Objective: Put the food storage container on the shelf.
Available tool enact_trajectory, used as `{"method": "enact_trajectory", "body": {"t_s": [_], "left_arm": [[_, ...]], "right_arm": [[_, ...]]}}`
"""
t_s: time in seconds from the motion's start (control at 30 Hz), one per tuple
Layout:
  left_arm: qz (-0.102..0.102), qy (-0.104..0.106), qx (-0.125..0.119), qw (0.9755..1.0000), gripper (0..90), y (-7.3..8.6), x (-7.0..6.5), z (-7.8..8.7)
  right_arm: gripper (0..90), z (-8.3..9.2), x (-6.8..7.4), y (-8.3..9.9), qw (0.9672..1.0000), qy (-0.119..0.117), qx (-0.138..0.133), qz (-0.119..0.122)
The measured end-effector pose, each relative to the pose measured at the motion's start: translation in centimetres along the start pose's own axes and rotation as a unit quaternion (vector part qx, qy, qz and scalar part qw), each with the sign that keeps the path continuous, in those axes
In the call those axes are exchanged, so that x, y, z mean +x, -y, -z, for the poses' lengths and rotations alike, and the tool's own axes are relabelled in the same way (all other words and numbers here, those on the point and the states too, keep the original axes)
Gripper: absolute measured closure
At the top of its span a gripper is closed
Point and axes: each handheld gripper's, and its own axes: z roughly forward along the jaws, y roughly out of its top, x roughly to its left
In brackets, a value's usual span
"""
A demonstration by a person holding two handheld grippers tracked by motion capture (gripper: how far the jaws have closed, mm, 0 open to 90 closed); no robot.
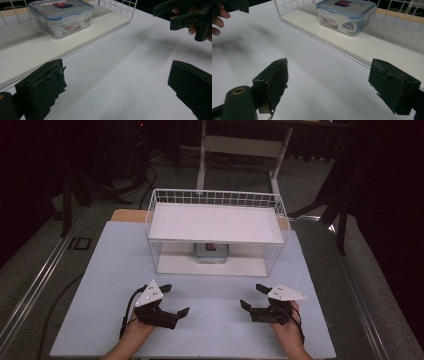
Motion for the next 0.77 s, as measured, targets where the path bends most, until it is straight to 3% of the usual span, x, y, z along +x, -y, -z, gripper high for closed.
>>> {"method": "enact_trajectory", "body": {"t_s": [0.23,0.37,0.77], "left_arm": [[0.004,-0.01,-0.002,0.9999,1.8,0.1,0.5,-0.1],[-0.008,-0.023,0.002,0.9997,1.9,0.1,0.8,0.0],[0.008,-0.026,-0.009,0.9996,1.9,0.1,1.4,0.3]], "right_arm": [[16.0,-0.3,-1.2,0.3,0.9998,0.01,0.005,-0.017],[15.9,-0.6,-1.5,0.5,0.9997,0.01,0.012,-0.021],[15.8,-0.9,-1.8,0.6,0.9994,0.007,0.01,-0.032]]}}
